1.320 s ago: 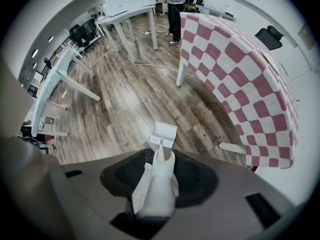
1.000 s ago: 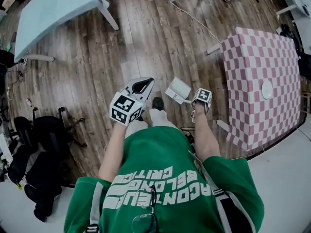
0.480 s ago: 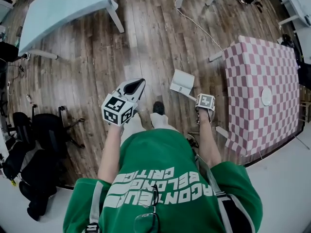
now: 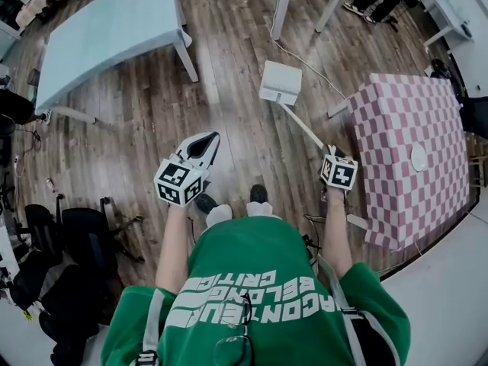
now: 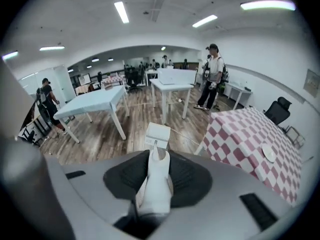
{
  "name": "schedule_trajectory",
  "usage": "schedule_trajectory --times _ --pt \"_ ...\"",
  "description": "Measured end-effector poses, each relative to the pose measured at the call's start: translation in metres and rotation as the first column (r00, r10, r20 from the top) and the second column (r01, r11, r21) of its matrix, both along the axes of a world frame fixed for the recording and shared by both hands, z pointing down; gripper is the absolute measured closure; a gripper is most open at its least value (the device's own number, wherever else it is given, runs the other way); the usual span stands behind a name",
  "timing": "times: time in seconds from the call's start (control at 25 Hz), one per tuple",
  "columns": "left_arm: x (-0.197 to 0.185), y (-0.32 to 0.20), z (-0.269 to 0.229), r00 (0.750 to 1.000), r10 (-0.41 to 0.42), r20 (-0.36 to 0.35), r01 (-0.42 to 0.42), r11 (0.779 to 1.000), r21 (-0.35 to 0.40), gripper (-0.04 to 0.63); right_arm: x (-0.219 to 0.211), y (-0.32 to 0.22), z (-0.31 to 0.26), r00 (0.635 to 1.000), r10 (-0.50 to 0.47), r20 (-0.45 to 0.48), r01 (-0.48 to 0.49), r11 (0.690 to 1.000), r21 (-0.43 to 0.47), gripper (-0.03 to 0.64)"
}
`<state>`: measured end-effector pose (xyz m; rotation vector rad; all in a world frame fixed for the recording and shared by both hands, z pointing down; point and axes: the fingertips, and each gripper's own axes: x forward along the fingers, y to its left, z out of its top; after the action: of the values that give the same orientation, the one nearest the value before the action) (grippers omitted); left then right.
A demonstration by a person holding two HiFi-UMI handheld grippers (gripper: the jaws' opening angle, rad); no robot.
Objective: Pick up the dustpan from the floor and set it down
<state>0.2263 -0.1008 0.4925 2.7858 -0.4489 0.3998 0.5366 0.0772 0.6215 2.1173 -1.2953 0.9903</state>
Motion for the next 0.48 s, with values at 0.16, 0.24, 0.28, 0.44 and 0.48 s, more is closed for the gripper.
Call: schedule_trajectory --times 0.16,0.24,0.28,0.44,0.48 --pt "-0.024 -0.031 -0.015 0.999 -0.041 -0.032 0.042 0.999 0.033 0.603 -0.019 -0.038 -0.063 0.998 -0.026 -0.066 0.033 0.993 0.110 0.497" --pt "-0.035 -0.048 -0.023 0.996 -0.075 -0.052 0.078 0.996 0.051 0.603 -0.027 -0.054 -0.089 0.994 -0.039 -0.099 0.054 0.987 0.151 0.497" --pt "-0.041 -0.055 -0.028 0.994 -0.091 -0.064 0.095 0.994 0.059 0.603 -0.031 -0.061 -0.100 0.993 -0.043 -0.111 0.061 0.984 0.168 0.497" --pt "-0.064 -0.077 -0.043 0.986 -0.139 -0.093 0.147 0.986 0.082 0.603 -0.051 -0.079 -0.132 0.989 -0.055 -0.140 0.085 0.973 0.216 0.497" --pt "-0.068 -0.082 -0.046 0.984 -0.151 -0.099 0.160 0.983 0.087 0.603 -0.054 -0.084 -0.137 0.988 -0.060 -0.146 0.092 0.970 0.226 0.497"
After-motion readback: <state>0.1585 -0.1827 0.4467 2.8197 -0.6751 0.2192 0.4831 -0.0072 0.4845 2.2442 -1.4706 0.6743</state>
